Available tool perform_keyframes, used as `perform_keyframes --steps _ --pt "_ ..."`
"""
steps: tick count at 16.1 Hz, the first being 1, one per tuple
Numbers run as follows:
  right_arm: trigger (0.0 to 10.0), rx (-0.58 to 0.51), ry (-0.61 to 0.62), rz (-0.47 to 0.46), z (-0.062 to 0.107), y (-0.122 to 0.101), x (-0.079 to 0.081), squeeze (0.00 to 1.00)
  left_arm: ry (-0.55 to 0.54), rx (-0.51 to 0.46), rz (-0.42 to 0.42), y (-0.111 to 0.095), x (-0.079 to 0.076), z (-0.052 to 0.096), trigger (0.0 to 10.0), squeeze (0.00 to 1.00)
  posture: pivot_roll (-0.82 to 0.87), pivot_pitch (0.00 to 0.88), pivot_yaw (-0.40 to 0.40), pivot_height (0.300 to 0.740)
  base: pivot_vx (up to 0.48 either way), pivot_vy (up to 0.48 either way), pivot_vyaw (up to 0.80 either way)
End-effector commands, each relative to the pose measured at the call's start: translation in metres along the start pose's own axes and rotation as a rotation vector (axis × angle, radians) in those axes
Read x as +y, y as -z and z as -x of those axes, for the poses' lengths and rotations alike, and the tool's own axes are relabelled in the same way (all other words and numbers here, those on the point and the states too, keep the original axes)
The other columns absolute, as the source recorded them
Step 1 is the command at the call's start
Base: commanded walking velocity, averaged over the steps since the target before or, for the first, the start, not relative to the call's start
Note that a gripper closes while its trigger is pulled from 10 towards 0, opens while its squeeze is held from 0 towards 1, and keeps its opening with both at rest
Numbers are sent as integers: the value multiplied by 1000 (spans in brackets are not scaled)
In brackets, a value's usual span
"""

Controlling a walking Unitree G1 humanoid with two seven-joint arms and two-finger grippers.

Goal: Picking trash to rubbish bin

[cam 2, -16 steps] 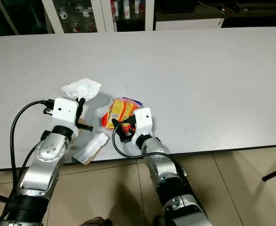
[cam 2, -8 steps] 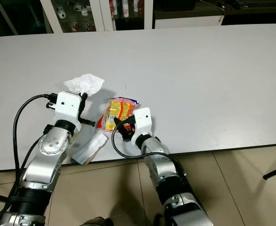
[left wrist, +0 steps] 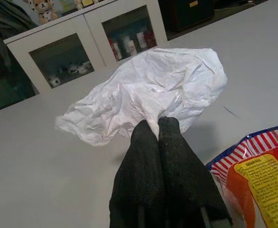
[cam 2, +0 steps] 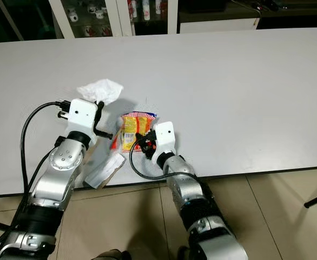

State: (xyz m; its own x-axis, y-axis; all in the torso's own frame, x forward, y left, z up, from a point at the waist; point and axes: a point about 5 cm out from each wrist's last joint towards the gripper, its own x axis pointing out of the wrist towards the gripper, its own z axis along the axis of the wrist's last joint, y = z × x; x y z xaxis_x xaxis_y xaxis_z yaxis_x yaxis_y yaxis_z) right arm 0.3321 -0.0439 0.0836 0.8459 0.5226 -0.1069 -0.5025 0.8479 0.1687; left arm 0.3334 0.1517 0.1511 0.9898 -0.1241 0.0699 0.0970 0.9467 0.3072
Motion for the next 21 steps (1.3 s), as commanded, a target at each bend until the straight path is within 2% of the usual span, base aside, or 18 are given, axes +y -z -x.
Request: perform_keyframes --steps 1,7,8,9,13,15,18,21 --pt "0 67 41 -17 5 14 -8 0 -11 -8 11 0 1 -2 10000 0 61 55 41 740 0 0 0" --pt "0 -26 104 19 -2 -20 -28 0 -42 -11 58 1 -3 -11 10000 0 47 7 17 740 0 0 0" --pt "10000 -78 122 33 -6 -37 -33 0 -53 -20 67 0 -3 -14 10000 0 43 0 9 740 0 0 0" --pt "10000 -96 126 32 -7 -43 -34 0 -55 -22 69 0 -3 -15 10000 0 41 0 7 740 0 0 0" --pt "10000 -316 128 0 -10 -103 -41 0 -70 -53 101 -6 -6 -21 10000 0 26 0 -6 740 0 0 0" --pt "10000 -402 148 0 -7 -123 -44 0 -69 -59 108 -6 -11 -23 10000 0 21 0 -10 740 0 0 0" --pt "10000 -452 214 28 1 -129 -53 0 -74 -63 119 -4 -15 -21 10000 0 24 0 -14 740 0 0 0" --pt "10000 -454 302 33 19 -115 -69 0 -102 -78 125 -2 -11 -17 10000 0 24 0 -11 740 0 0 0"
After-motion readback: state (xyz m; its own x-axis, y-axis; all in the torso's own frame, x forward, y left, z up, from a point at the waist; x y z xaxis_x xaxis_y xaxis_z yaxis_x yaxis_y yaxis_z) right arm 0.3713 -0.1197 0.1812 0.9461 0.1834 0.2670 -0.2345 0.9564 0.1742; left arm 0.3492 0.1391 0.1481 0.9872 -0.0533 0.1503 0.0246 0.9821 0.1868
